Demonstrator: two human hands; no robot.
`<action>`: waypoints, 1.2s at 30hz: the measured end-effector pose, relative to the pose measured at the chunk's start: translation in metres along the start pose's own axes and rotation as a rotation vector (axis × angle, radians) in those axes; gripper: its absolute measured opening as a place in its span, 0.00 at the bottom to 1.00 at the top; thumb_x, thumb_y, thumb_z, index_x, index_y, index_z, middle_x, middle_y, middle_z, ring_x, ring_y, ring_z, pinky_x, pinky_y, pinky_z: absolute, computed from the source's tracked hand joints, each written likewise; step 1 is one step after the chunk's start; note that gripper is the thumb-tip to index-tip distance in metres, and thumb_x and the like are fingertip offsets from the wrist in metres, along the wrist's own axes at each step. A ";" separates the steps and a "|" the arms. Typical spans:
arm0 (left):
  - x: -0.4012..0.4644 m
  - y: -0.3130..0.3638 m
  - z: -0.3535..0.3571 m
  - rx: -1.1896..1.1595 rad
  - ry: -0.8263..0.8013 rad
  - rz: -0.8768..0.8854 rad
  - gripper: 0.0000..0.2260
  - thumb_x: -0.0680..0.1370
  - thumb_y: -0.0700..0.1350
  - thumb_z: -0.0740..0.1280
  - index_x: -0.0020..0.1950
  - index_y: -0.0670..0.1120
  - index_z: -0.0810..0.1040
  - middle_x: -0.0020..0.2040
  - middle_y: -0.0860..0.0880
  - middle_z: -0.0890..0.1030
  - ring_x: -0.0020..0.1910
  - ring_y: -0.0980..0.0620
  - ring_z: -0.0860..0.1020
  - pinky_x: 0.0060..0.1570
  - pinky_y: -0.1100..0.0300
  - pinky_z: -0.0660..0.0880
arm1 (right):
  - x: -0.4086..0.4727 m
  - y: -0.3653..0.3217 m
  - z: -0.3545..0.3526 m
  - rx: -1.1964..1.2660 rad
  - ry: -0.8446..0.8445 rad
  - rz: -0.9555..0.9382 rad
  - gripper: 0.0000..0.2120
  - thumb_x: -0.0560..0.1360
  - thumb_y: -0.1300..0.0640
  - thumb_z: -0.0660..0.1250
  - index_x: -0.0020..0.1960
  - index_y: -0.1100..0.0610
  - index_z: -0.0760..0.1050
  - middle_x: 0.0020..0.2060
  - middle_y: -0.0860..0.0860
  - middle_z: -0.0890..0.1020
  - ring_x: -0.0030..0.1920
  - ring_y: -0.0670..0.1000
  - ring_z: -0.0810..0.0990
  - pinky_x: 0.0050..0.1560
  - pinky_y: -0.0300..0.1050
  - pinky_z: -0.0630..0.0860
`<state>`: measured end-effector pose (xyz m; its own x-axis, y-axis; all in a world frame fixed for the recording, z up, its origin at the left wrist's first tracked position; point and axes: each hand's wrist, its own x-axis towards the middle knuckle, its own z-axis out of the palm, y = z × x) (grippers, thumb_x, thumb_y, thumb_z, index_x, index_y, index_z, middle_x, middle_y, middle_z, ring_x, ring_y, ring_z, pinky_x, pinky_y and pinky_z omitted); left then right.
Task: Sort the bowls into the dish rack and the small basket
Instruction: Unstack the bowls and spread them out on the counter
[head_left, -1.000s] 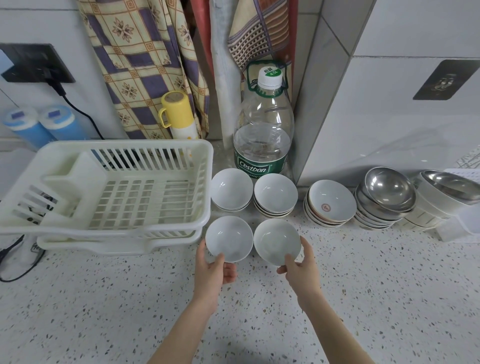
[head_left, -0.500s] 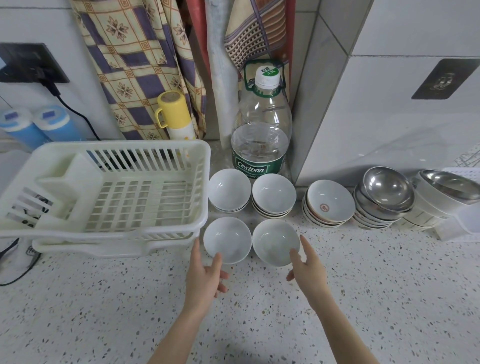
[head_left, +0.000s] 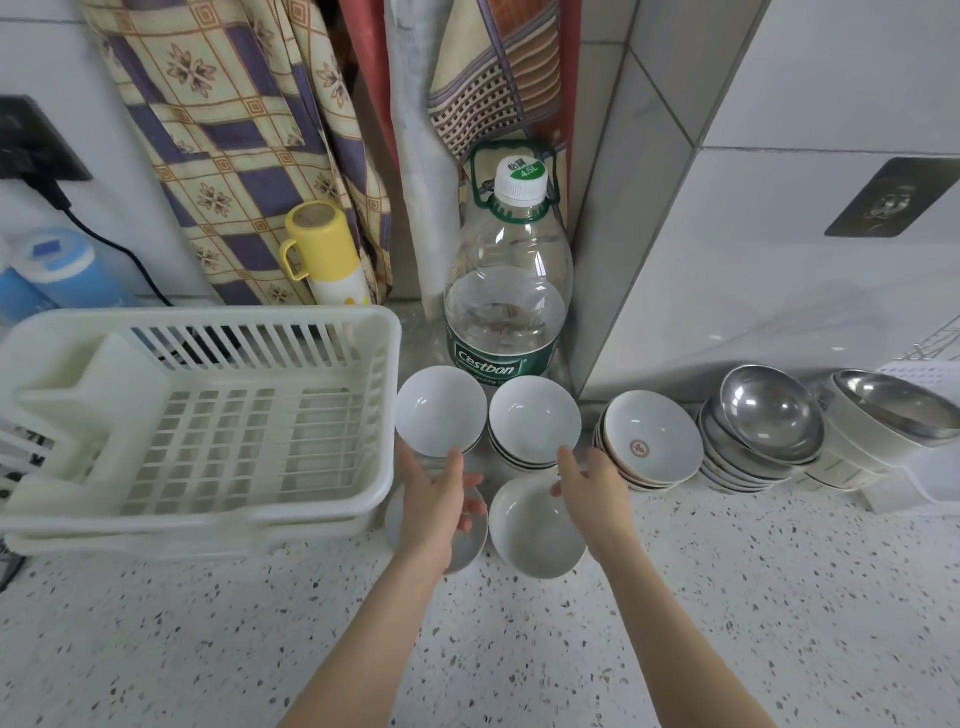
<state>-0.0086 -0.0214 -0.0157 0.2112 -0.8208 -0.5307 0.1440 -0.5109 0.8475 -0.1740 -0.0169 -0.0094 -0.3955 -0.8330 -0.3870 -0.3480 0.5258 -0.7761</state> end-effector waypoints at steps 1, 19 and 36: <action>0.004 0.002 0.002 -0.017 0.022 -0.001 0.33 0.82 0.47 0.64 0.78 0.63 0.46 0.39 0.44 0.86 0.20 0.53 0.74 0.17 0.65 0.63 | 0.004 -0.002 0.002 -0.009 0.007 0.015 0.17 0.79 0.46 0.59 0.57 0.59 0.71 0.35 0.51 0.83 0.40 0.46 0.77 0.40 0.45 0.70; 0.031 0.008 0.006 -0.209 0.133 0.021 0.23 0.80 0.33 0.56 0.59 0.63 0.67 0.28 0.54 0.83 0.28 0.50 0.74 0.17 0.67 0.61 | 0.024 -0.017 0.014 0.005 0.041 0.035 0.25 0.72 0.64 0.56 0.68 0.50 0.66 0.36 0.49 0.81 0.37 0.51 0.82 0.33 0.41 0.70; -0.010 0.007 0.002 -0.256 -0.020 0.110 0.32 0.78 0.32 0.57 0.74 0.61 0.61 0.28 0.43 0.82 0.23 0.54 0.74 0.21 0.64 0.67 | -0.039 -0.006 -0.023 0.293 0.215 -0.098 0.27 0.76 0.65 0.53 0.71 0.45 0.64 0.50 0.54 0.81 0.27 0.42 0.80 0.33 0.43 0.72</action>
<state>-0.0111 -0.0176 -0.0045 0.2201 -0.8741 -0.4331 0.3612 -0.3394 0.8685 -0.1757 0.0167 0.0214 -0.5526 -0.8053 -0.2146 -0.1472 0.3477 -0.9260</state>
